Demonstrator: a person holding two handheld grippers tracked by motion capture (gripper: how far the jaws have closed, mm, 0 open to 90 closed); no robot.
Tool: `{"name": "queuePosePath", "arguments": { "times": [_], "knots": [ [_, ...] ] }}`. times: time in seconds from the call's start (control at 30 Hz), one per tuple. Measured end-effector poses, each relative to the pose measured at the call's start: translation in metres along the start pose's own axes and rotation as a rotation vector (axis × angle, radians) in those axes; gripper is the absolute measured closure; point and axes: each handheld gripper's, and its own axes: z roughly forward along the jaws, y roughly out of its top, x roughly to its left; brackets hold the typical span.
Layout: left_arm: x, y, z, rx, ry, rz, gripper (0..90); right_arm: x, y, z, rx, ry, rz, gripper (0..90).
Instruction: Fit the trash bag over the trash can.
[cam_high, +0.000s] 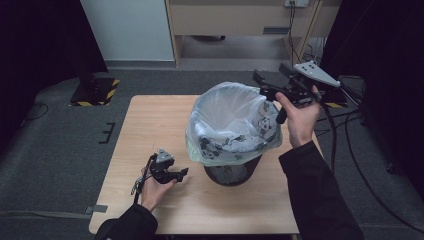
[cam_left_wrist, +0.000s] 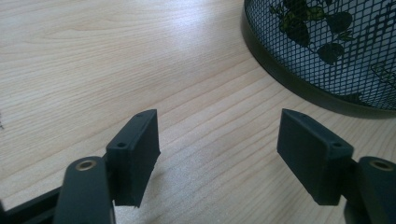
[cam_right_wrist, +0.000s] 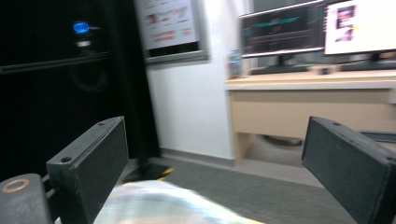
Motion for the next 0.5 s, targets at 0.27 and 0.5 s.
{"name": "queuePosePath", "arguments": {
  "times": [0.27, 0.5],
  "knots": [
    [-0.001, 0.000, -0.002, 0.012, -0.015, -0.013, 39.5, -0.062, -0.042, -0.021, 0.002, -0.149, 0.058, 8.9],
    [-0.002, 0.001, -0.003, 0.012, -0.023, -0.022, 47.4, -0.097, -0.102, -0.031, 0.125, -0.209, 0.123, 10.4]
  ]
}}
